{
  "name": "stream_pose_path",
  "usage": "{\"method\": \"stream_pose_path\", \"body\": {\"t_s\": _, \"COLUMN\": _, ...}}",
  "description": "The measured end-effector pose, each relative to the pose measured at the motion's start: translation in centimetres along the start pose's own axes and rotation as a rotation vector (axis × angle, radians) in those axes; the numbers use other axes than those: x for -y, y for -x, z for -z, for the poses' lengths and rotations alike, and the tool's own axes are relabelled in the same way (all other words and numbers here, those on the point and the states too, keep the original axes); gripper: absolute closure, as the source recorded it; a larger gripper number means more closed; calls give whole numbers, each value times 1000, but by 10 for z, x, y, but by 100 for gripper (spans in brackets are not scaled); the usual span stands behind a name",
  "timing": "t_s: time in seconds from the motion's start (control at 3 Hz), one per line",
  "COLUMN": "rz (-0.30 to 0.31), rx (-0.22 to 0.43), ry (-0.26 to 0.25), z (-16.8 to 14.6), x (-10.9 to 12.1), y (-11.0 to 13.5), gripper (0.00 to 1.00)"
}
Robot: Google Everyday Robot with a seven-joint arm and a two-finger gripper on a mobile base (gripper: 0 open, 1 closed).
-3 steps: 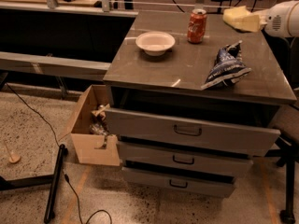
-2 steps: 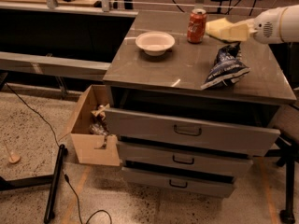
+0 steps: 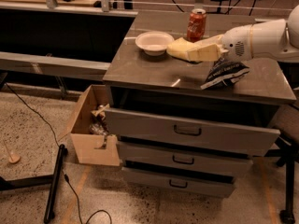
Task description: Place sponge into paper bowl
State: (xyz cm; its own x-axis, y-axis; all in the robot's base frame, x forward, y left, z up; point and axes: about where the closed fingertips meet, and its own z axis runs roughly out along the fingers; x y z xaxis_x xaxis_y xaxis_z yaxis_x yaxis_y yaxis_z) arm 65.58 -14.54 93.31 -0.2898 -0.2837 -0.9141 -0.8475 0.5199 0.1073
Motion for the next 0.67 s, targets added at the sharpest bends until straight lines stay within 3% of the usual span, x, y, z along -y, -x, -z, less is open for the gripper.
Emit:
{"method": "stream_pose_path", "body": {"t_s": 0.33, "rz": 0, "rx": 0, "ry": 0, "z": 0, "x": 0, "y": 0, "gripper": 100}}
{"method": "stream_pose_path", "body": {"t_s": 0.67, "rz": 25, "rx": 35, "ry": -15, "z": -5, "x": 12, "y": 22, "gripper": 100}}
